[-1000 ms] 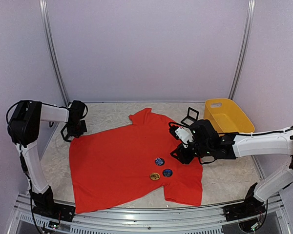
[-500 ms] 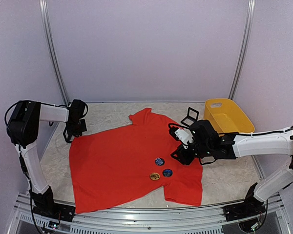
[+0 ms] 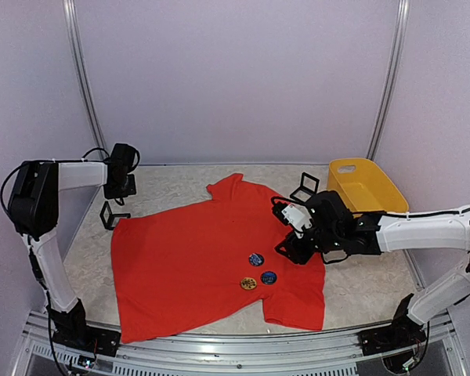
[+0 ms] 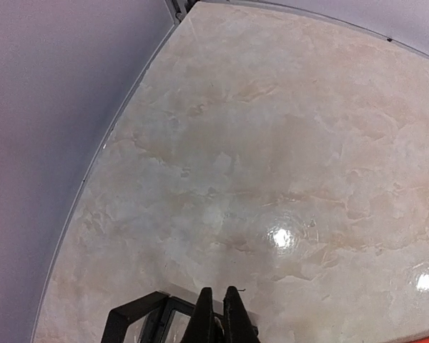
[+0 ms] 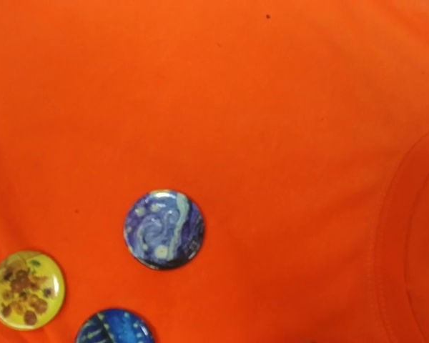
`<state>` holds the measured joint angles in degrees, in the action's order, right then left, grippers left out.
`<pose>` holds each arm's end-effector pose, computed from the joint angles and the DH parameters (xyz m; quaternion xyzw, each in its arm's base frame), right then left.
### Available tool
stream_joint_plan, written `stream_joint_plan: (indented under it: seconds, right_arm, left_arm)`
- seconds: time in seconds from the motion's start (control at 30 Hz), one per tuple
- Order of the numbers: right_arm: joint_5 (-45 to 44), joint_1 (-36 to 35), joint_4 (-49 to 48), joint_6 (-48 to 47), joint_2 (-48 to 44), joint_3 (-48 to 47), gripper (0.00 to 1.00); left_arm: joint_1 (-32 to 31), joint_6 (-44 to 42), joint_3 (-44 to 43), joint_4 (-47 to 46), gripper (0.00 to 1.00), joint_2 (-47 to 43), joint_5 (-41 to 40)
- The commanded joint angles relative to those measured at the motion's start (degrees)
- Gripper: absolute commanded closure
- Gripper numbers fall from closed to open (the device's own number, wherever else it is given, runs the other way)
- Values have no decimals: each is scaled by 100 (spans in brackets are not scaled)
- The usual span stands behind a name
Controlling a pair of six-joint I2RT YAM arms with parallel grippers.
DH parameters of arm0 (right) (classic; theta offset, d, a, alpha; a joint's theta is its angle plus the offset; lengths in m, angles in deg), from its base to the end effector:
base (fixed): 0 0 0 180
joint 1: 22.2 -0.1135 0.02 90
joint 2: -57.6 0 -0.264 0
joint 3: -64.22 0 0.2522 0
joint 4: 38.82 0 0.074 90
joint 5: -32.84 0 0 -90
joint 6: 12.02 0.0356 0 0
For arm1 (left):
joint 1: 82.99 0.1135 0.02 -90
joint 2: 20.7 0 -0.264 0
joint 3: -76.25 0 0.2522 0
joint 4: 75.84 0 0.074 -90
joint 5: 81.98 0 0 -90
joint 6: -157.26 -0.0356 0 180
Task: Pin the brooch onto the clothing
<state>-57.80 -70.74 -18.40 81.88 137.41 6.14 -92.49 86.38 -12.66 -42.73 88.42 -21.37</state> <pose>0.1915 0.2162 0.2064 -0.3450 0.8464 0.1746 0.3661 0.4032 -0.0498 0.1916 -0.1565 0.9082 0.1581 0.3544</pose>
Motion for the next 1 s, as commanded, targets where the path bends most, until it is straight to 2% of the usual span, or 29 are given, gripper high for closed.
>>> stream_joint_plan:
  seconds: [0.0, 0.1, 0.23, 0.33, 0.4, 0.43, 0.57, 0.63, 0.8, 0.97]
  right_arm:
    - [55, 55, 101, -38, -269, -201, 52]
    - [491, 62, 106, -162, -488, -284, 52]
    - [1283, 73, -54, -416, -1181, -383, 52]
    - [2587, 71, -457, -648, -1897, -413, 52]
    - [3525, 74, -781, -660, -2314, -417, 48]
    - [3907, 66, -911, -644, -2510, -453, 47]
    - [4658, 64, -1188, -315, -2669, -653, 44]
    - [4814, 59, -1208, -6, -2515, -784, 48]
    - [5042, -175, -1385, 510, -1974, -1072, 61]
    - [4781, -405, -1344, 601, -1621, -1404, 67]
  left_arm:
    - [-566, -519, -332, -28, 100, -425, -421]
    - [-1520, -1192, -654, -99, 100, -887, -338]
    - [-3088, -2046, -1035, -69, 100, -1495, 400]
    - [-4409, -2391, -1089, -228, 100, -1996, 559]
    - [-4970, -2418, -1063, -350, 100, -2294, 1183]
    - [-5170, -2392, -1004, -438, 100, -2439, 1760]
    - [-5572, -1961, -482, -1086, 100, -3003, 3299]
    - [-5727, -1790, -288, -1296, 100, -3213, 3671]
    - [-6072, -1824, -204, -1322, 100, -3429, 3841]
    - [-6173, -1797, -128, -1290, 100, -3472, 3919]
